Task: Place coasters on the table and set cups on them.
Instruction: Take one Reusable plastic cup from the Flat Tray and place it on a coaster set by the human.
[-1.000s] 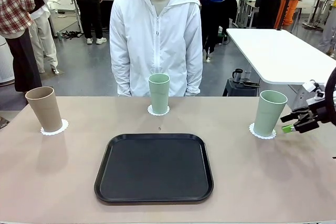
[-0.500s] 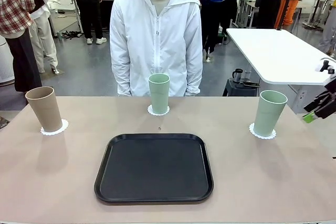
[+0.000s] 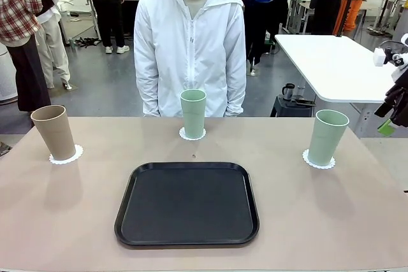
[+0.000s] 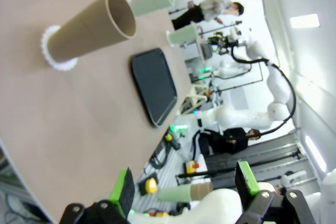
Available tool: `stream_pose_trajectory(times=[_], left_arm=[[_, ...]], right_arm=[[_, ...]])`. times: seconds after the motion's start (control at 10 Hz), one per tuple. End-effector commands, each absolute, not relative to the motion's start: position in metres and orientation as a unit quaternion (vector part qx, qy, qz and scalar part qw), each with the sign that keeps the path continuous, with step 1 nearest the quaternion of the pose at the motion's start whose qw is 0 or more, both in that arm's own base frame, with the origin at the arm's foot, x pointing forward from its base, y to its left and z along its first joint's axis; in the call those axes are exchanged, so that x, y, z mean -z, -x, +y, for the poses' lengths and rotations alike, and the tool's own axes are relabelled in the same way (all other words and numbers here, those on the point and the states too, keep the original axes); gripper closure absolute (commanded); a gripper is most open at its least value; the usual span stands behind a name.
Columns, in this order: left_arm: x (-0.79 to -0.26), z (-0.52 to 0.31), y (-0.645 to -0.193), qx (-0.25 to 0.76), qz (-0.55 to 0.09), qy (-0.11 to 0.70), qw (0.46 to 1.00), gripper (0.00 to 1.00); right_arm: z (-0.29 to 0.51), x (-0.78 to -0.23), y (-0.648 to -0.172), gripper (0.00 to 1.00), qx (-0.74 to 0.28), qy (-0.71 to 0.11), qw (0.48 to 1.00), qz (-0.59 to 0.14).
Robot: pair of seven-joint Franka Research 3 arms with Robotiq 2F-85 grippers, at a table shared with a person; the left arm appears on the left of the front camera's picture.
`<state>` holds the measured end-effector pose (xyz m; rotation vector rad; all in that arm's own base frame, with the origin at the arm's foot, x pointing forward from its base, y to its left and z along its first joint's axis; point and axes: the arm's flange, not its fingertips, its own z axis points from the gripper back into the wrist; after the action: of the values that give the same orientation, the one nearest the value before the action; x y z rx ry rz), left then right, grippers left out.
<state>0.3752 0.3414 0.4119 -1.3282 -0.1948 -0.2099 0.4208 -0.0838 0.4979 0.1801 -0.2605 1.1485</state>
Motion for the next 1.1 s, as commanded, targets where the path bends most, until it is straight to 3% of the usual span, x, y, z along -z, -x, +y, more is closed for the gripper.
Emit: stream_pose_trajectory(times=[0.0, 0.6, 1.0], left_arm=[[-0.413, 0.341, -0.374, 0.094, -0.09, 0.612, 0.78, 0.0], [-0.413, 0.341, -0.374, 0.094, -0.09, 0.612, 0.78, 0.0], [-0.413, 0.341, -0.374, 0.094, -0.09, 0.612, 0.78, 0.0]], right_arm=[[-0.068, -0.503, -0.411, 0.0, -0.541, -0.057, 0.832, -0.11], [-0.043, -0.491, -0.43, 0.0, -0.45, -0.033, 0.886, -0.107], [-0.054, -0.509, -0.423, 0.0, -0.484, -0.046, 0.866, -0.116]])
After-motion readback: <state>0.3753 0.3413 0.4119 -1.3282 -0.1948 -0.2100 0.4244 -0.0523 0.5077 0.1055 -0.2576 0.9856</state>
